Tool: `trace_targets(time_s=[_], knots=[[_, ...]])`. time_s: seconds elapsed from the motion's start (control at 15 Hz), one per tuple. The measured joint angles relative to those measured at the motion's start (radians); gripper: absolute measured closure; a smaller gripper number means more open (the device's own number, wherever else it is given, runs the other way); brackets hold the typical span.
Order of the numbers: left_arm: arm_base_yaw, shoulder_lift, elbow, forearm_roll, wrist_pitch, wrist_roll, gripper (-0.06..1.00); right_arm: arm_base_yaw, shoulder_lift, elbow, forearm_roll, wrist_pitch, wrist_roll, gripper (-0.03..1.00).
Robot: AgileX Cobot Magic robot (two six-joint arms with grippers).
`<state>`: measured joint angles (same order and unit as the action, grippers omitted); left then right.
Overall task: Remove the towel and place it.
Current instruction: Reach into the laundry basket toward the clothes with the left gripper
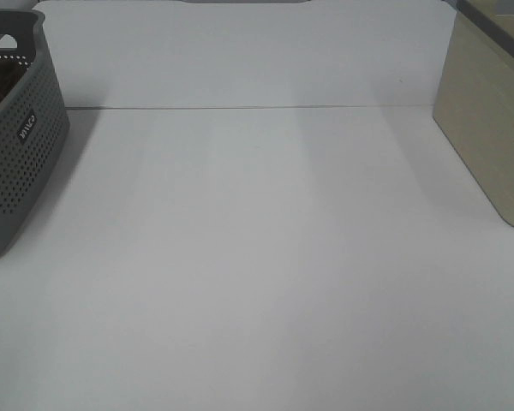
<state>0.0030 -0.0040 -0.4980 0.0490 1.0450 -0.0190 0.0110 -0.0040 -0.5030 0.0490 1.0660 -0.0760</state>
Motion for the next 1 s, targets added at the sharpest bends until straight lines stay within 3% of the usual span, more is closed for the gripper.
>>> trace_targets(time_s=[0.2,0.27,0.4,0.53,0.6,0.67,1.0], knots=[[0.000,0.019,-0.053,0.001,0.047,0.082,-0.05,0.000,0.000,0.000,0.000,0.000,0.000,0.17],[0.000,0.063,-0.107,0.003,0.084,0.150,-0.05,0.000,0.000,0.000,0.000,0.000,0.000,0.17],[0.000,0.212,-0.240,0.006,0.161,0.333,-0.05,0.000,0.000,0.000,0.000,0.000,0.000,0.17],[0.000,0.387,-0.378,0.008,0.169,0.512,-0.05,0.000,0.000,0.000,0.000,0.000,0.000,0.17],[0.000,0.425,-0.405,0.010,0.170,0.548,-0.05,0.000,0.000,0.000,0.000,0.000,0.000,0.17],[0.000,0.615,-0.540,0.033,0.171,0.685,-0.05,0.000,0.000,0.000,0.000,0.000,0.000,0.17],[0.000,1.096,-0.892,0.159,0.172,0.818,-0.04,0.000,0.000,0.000,0.000,0.000,0.000,0.17]])
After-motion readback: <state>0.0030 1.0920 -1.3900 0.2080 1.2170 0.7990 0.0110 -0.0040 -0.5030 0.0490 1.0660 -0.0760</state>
